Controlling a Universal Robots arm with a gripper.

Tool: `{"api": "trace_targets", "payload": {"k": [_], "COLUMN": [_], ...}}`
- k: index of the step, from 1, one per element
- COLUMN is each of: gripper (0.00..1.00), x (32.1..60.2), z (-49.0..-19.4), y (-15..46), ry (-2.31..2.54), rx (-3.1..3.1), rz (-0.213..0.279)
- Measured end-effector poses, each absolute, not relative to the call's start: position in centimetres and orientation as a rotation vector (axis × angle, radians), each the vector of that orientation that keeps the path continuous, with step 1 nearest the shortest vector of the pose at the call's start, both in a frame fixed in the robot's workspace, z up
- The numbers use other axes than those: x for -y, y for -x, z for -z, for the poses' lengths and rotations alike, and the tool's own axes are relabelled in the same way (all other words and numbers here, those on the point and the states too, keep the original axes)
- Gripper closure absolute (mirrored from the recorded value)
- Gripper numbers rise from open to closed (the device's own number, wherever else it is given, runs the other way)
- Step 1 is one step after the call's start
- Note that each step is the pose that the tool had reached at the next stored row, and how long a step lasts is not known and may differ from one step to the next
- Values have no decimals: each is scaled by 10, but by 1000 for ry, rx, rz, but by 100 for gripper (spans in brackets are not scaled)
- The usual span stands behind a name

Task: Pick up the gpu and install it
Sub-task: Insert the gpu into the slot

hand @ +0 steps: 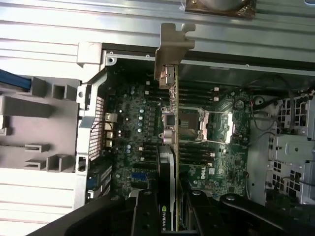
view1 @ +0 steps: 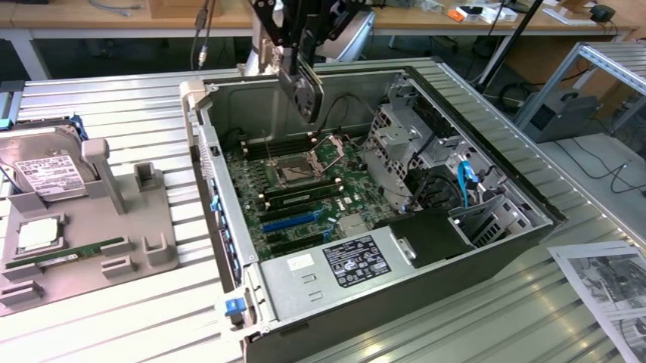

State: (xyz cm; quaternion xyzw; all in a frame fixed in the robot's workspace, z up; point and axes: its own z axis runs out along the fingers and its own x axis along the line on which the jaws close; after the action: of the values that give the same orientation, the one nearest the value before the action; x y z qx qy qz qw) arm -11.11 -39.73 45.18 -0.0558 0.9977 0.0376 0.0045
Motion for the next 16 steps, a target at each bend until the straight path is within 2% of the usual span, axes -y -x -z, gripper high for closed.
{"api": "trace_targets", "payload": {"k": [16], "gripper": [73], "x": [397], "z": [-452], "y": [111], "ry": [678], "rx": [-3078], "rz": [-120]}}
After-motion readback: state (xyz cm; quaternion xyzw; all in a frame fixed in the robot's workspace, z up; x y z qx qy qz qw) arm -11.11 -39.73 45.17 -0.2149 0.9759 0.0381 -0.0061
